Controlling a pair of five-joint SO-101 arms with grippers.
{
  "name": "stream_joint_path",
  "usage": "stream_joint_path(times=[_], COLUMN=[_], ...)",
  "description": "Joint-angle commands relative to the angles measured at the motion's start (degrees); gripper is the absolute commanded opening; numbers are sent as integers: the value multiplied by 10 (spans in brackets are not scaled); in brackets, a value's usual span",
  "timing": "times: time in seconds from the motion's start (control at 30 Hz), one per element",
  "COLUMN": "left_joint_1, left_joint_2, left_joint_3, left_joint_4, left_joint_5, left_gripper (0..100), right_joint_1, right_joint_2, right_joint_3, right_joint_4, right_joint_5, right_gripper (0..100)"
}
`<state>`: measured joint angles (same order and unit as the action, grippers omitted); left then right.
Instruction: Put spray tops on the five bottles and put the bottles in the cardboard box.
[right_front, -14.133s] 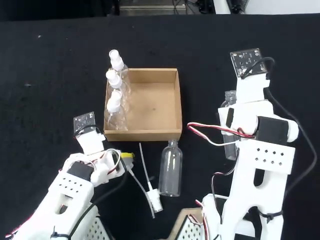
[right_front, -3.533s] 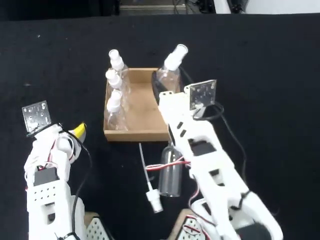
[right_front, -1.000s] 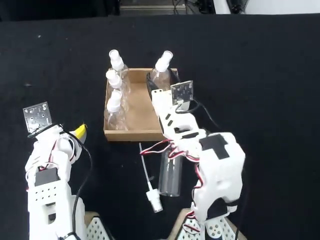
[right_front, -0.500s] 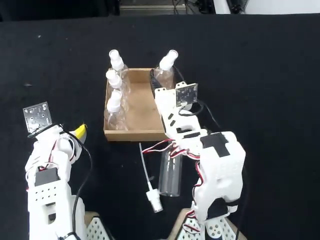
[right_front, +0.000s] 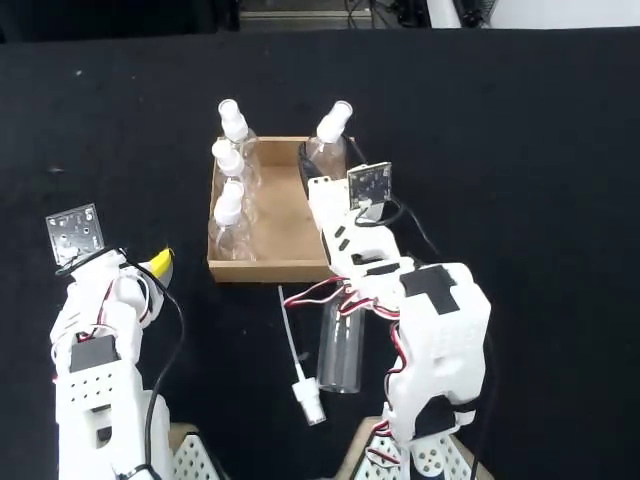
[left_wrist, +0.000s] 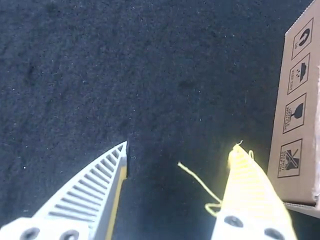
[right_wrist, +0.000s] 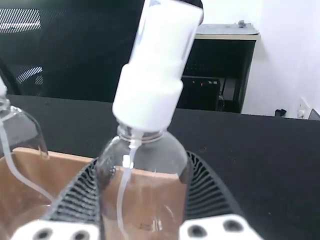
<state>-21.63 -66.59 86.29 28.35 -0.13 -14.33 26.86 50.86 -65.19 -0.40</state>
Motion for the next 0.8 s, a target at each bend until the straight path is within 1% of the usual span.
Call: stream_joint_path(times=[0.0,0.17,0.3,0.37,0.57,0.77], left_joint_1=[8,8,8,8,8,8], left_joint_2=[-9,-9,-9,-9,-9,-9], left_joint_3=[-6,-6,-6,-6,-6,-6], left_joint_4=[-13,-13,-13,-13,-13,-13], left_joint_5=[-6,-6,-7,-7,-7,-7], left_gripper=[288,288,288,288,288,288], right_joint_1=[6,6,2,-4,-6,-4], right_joint_2=[-1,-1,0,0,0,-1], right_joint_3=[-24,-24,-22,-20,-13,-15], right_joint_4=[6,6,7,7,3,3], right_joint_5=[5,5,4,4,4,4], right_gripper=[16,29,145,175,158,165])
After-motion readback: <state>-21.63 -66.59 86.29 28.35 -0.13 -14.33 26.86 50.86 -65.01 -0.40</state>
